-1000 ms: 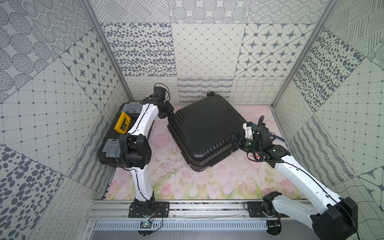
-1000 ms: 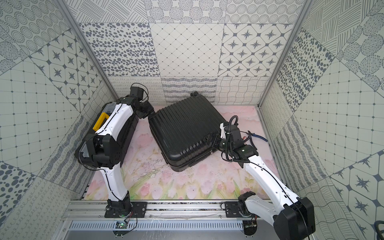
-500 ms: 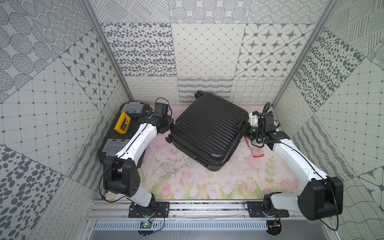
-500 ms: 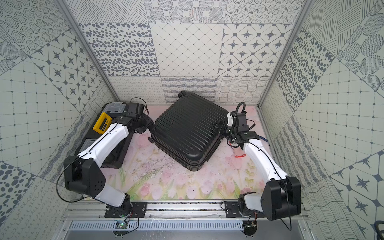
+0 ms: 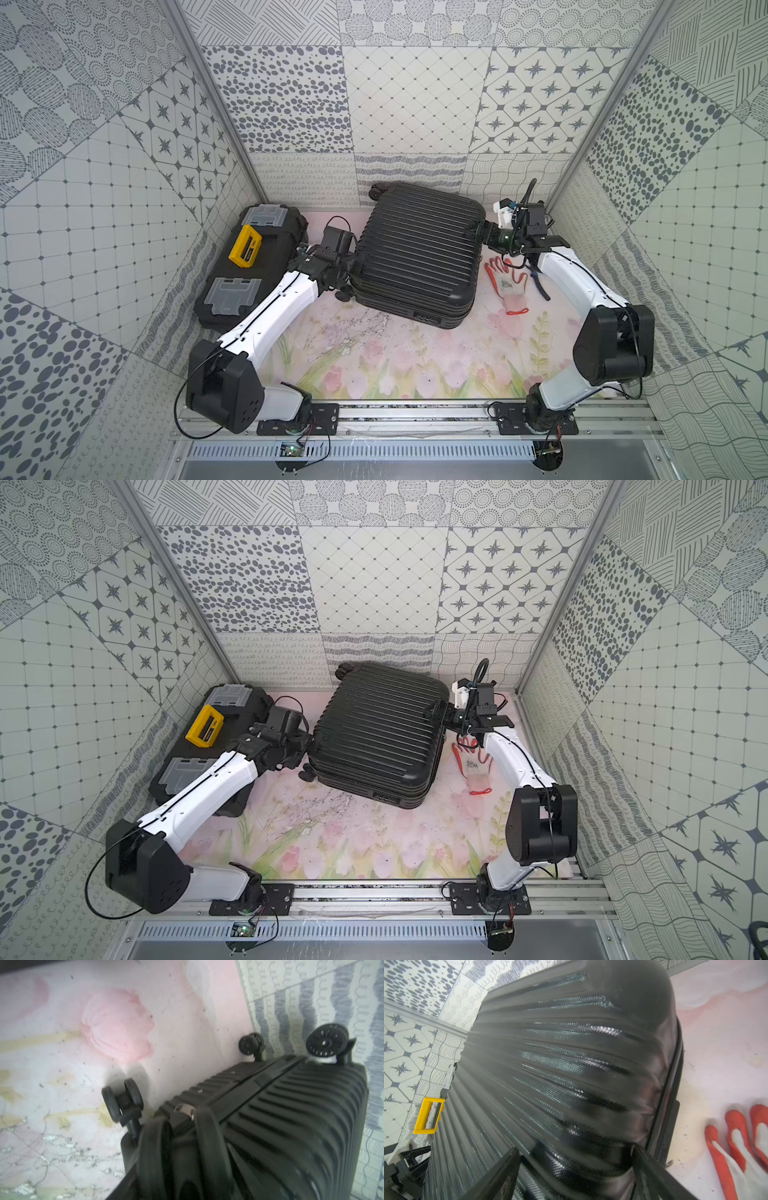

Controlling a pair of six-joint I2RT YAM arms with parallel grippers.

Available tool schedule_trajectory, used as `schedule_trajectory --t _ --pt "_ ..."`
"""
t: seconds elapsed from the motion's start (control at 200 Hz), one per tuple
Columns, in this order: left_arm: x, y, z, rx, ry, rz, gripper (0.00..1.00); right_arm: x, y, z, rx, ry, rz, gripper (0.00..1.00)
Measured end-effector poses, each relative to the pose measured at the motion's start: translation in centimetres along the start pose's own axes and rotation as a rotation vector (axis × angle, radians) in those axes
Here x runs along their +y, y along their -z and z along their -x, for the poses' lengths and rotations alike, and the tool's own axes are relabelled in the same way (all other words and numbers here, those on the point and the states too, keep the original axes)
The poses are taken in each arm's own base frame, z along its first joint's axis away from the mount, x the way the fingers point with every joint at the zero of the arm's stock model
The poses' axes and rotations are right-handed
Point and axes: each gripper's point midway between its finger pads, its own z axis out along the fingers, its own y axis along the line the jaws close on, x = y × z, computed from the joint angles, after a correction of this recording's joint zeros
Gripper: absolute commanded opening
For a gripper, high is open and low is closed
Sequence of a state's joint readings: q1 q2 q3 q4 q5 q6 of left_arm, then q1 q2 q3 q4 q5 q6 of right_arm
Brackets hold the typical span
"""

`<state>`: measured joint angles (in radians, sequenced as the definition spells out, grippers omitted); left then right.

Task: Close the suitcase zippers
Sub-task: Adjust the suitcase at the center of the board, then pick up the suitcase from the center of the board.

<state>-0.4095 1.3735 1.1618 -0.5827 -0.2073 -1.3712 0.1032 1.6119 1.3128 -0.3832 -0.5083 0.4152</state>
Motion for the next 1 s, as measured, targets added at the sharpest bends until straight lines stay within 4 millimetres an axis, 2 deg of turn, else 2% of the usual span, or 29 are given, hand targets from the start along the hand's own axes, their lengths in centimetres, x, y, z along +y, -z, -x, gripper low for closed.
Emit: schedule_trajectory --t 0.18,0.32,0.38,0.5,0.66,0.795,1.001 --pt "0.6 1.2 0.1 0.016 -0.125 0.050 0.89 -0.1 0.4 -0.5 0.040 0.049 0.015 0.95" --pt "0.6 3.0 0.9 -0.005 -0.278 0.048 0.92 -0.7 2.2 -1.0 0.062 0.087 -0.004 0.97" --pt "0.4 4.1 1.6 -0.026 -0.378 0.037 0.92 -0.9 3.5 -1.1 0.061 0.105 -0.016 0.98" --pt "-0.3 6.5 2.5 -0.057 -0.640 -0.012 0.83 -0.5 6.3 -1.1 0.040 0.170 -0.020 0.98" --pt "-0.4 9.2 1.8 -0.028 -1.081 -0.109 0.78 1.2 9.4 -2.3 0.012 0.289 0.013 0.98" --pt "0.3 9.5 1.7 0.054 -1.365 -0.119 0.73 2.3 10.4 -3.5 0.015 0.367 0.056 0.98" --pt "0.4 8.9 2.0 0.190 -1.710 -0.156 0.73 2.4 10.1 -4.6 0.060 0.446 0.090 0.98"
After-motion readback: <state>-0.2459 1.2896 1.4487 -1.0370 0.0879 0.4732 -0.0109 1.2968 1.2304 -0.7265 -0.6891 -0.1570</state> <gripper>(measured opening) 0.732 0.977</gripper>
